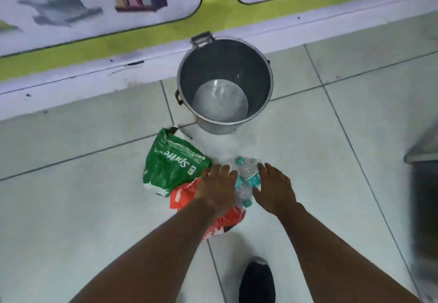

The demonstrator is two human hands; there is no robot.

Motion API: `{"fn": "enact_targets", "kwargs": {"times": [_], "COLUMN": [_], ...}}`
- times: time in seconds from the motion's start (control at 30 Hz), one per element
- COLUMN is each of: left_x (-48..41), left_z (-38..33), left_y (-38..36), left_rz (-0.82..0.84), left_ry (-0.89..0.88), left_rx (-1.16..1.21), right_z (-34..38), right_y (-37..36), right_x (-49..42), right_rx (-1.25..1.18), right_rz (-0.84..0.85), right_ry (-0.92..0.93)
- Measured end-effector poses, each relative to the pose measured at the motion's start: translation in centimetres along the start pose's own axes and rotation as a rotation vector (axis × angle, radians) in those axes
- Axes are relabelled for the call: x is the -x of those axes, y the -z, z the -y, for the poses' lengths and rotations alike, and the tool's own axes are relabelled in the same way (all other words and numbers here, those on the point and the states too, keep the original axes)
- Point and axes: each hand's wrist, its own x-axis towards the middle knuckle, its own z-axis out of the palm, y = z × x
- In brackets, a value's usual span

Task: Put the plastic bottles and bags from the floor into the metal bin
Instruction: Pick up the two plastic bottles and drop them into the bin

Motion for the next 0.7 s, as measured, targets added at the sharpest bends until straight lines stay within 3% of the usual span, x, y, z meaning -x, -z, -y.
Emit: {"fn": "enact_targets", "kwargs": {"times": [0.43,0.57,0.7], "left_x": [-6.9,-4.9,-0.1], "left_z": [-1.5,-1.7,-1.1], "left_y": [-6.3,-4.2,0.4], "left_rz": [0.028,-0.038,-0.119], "left_ry": [-0.304,-0.331,-0.238], "left_rx": [-0.429,-0.363,-0.207], "right_z": [-3.0,-4.4,-4.5], "right_y": [-4.6,-2.0,2.6], "right_x": [-5.6,-3.0,0.9], "right_rx": [0.049,-0.001,-0.134], "right_rz": [-0.084,-0.136,-0.268], "right_ry": [-0.109,-0.196,-0.254]}}
